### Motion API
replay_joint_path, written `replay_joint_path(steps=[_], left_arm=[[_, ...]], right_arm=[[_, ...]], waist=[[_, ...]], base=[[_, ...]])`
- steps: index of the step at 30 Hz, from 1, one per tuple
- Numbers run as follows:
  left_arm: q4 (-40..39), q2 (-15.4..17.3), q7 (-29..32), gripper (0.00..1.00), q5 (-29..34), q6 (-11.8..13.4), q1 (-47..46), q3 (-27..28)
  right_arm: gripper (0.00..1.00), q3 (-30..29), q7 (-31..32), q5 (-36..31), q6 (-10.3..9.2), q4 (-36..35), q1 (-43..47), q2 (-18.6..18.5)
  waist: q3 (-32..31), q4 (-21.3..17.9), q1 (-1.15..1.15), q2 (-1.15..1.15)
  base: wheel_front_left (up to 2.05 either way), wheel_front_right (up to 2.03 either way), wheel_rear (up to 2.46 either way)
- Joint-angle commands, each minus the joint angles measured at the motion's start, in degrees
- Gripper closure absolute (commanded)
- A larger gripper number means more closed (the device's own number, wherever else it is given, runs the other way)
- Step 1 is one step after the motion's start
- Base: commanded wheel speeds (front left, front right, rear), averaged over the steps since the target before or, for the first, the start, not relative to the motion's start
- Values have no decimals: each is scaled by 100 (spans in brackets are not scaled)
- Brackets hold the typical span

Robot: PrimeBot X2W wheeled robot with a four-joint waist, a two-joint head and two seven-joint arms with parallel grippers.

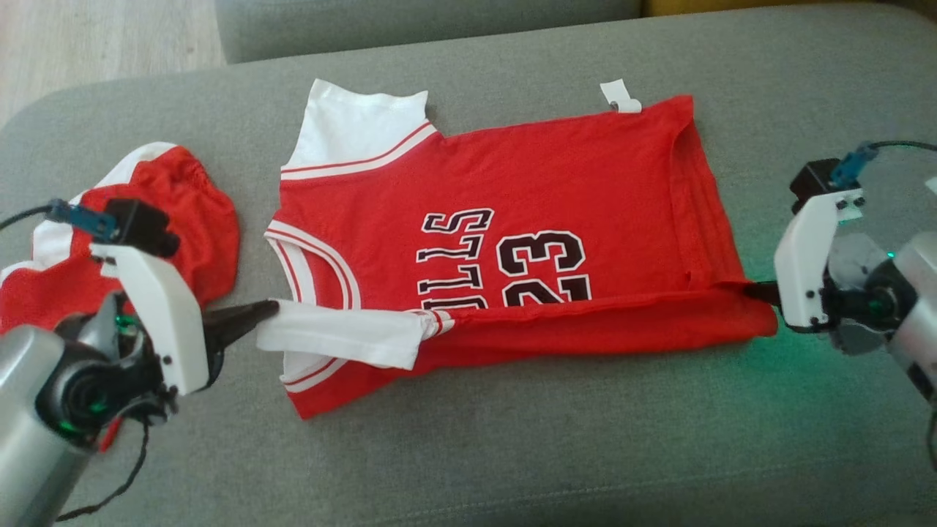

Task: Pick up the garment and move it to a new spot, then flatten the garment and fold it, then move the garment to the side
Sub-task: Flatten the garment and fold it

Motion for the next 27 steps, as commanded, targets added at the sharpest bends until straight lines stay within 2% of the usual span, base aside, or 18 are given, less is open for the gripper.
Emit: replay_joint_path(steps=[1, 15, 16, 17, 22, 27], left_arm=[[-36, 190, -2, 100, 53, -33, -456, 263], [688, -289, -269, 100, 370, -164, -950, 76], [745, -322, -328, 65, 431, -154, -1009, 73], [806, -359, -384, 0, 492, -138, -1062, 65], [1177, -547, -829, 0, 788, -22, -1287, 94], [1465, -808, -2031, 0, 1075, 249, -1460, 483]], right_arm=[[100, -82, -108, -77, -4, -40, -163, -8], [100, -40, -686, -396, -4, 159, -379, 249], [85, -33, -791, -442, -4, 143, -418, 258], [0, -35, -918, -492, -4, 153, -445, 264], [0, -85, -1446, -594, -4, 327, -518, 330], [0, -261, -2399, -746, -4, 387, -565, 351]], waist=[[40, 15, 0, 0], [405, 41, 0, 0], [437, 35, 0, 0], [463, 30, 0, 0], [512, 12, 0, 0], [410, 52, 0, 0]], base=[[0, 0, 0], [0, 0, 0], [0, 0, 0], [0, 0, 0], [0, 0, 0], [0, 0, 0]])
